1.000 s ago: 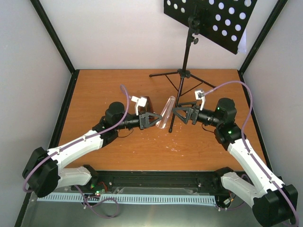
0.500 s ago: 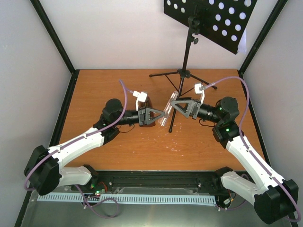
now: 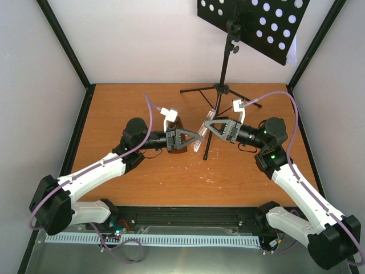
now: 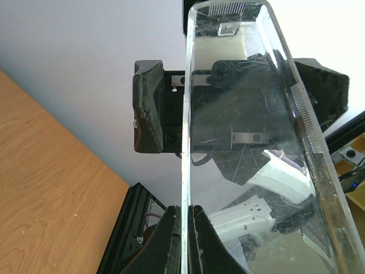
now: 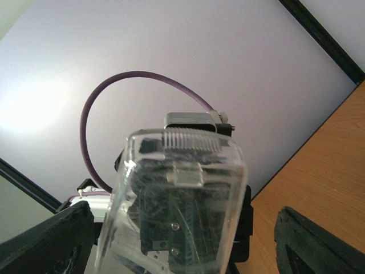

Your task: Pack up the instrument practice props

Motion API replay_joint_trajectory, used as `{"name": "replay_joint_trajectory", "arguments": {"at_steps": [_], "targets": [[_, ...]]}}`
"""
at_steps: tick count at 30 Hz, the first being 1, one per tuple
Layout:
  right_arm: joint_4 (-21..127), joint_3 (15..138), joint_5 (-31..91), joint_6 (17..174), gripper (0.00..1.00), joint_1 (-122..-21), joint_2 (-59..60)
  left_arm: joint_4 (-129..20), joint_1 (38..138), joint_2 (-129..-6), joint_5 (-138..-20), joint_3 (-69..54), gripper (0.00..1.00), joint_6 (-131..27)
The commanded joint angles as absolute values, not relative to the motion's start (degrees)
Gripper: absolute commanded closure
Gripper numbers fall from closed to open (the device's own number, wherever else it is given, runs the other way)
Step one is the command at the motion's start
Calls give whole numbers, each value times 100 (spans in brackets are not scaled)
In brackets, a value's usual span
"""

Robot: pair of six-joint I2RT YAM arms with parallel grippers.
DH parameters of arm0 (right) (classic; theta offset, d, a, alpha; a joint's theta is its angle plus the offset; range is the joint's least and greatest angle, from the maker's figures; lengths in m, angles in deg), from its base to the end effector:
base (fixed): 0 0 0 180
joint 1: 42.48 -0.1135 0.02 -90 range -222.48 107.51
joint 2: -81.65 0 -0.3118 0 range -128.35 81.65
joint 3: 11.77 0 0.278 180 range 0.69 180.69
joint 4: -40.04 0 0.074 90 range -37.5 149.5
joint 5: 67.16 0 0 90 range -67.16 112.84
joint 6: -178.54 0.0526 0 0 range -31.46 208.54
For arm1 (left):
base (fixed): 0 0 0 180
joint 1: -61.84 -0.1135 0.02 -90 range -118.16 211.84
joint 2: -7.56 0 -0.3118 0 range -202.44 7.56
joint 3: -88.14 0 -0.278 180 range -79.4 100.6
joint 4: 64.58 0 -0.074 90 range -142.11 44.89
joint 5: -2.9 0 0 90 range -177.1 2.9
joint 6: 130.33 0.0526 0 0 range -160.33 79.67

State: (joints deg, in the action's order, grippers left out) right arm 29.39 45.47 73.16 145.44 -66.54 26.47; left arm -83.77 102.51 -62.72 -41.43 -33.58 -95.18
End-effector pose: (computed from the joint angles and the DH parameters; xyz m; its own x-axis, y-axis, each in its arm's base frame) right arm 0.1887 0.1286 0.4031 -0.6826 0.2810 -0.6746 -0.6848 0.0761 0.7247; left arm 0.2004 -0.2218 0.3631 -0.7578 -0.1022 -0.6444 0.6497 -0.0278 -0.7597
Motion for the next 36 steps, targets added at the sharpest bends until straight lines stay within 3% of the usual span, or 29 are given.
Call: {"name": "replay_joint_trajectory", "arguments": {"at_steps": [1,10,20,22,26,28,31,36], "targets": [[2737,4728,7247,14581,16,-6760,2658,-8552,10315,-6319,-4024,-3044,100,-9455],[2526,4680,7199,14646,32,-6839,2630,-8484,10315,-6321,-3991,-3047,100,-9423],[2318,4395,7047,14646,42,-6839,2722,-7930,10312,-6192,-4196,-2957,97,-9120],[2334,4370,7027,14609,42,-6841,2745,-7824,10315,-6171,-4272,-2948,82,-9087],[3115,4424,6753,14032,42,-6841,2942,-7129,10313,-5757,-5185,-3081,34,-8767],[3868,4505,6480,13559,42,-6839,3073,-6760,10276,-5482,-5662,-3243,18,-8560],[4630,4496,6110,13024,41,-6848,3261,-6384,9919,-5227,-5776,-3610,8,-8491],[5324,4309,5580,12341,41,-6849,3383,-6228,9221,-5245,-5617,-4280,4,-8331]]}}
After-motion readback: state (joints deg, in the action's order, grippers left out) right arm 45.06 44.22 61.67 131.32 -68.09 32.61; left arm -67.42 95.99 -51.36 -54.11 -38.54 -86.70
